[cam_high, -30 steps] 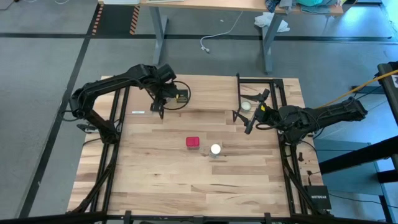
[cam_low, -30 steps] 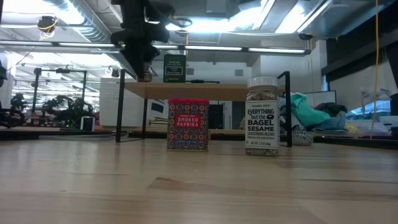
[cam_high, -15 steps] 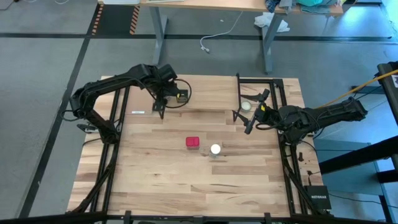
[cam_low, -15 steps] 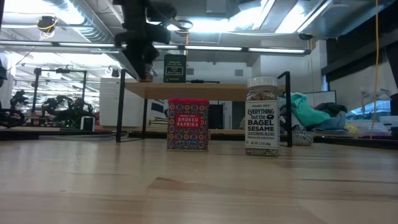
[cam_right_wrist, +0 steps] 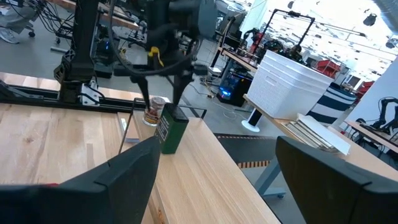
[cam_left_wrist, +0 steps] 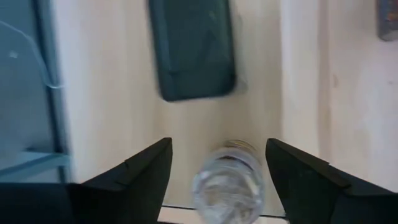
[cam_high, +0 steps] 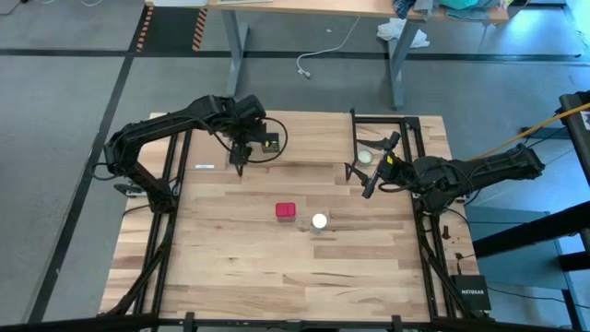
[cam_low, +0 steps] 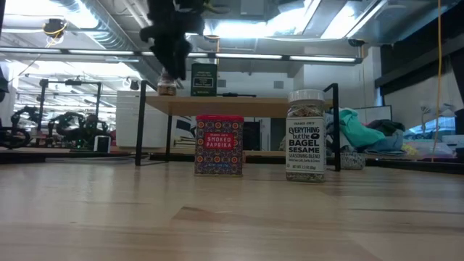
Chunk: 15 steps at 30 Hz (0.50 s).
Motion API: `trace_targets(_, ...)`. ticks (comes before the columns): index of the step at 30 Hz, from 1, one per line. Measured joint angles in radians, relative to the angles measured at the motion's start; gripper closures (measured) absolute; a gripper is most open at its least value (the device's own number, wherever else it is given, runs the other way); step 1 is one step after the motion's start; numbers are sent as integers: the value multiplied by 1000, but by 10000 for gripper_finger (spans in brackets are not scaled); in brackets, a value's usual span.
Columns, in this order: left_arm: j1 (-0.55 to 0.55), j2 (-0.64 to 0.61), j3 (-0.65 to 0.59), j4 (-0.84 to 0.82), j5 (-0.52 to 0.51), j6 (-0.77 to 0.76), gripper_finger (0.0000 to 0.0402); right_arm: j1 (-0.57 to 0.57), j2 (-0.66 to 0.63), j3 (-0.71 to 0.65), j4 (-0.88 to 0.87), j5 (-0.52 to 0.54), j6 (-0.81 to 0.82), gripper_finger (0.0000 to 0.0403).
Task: Shelf spices
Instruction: Put the red seasoning can on the shelf
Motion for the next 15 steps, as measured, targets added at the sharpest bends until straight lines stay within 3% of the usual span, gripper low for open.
trace_targets(10, -66, 0, 154, 1, -48, -22, 152, 0, 0, 0, -7, 0, 0, 77)
trace_targets(15, -162, -2, 198, 60, 61, -22, 170, 0, 0, 0, -7, 0, 0, 77)
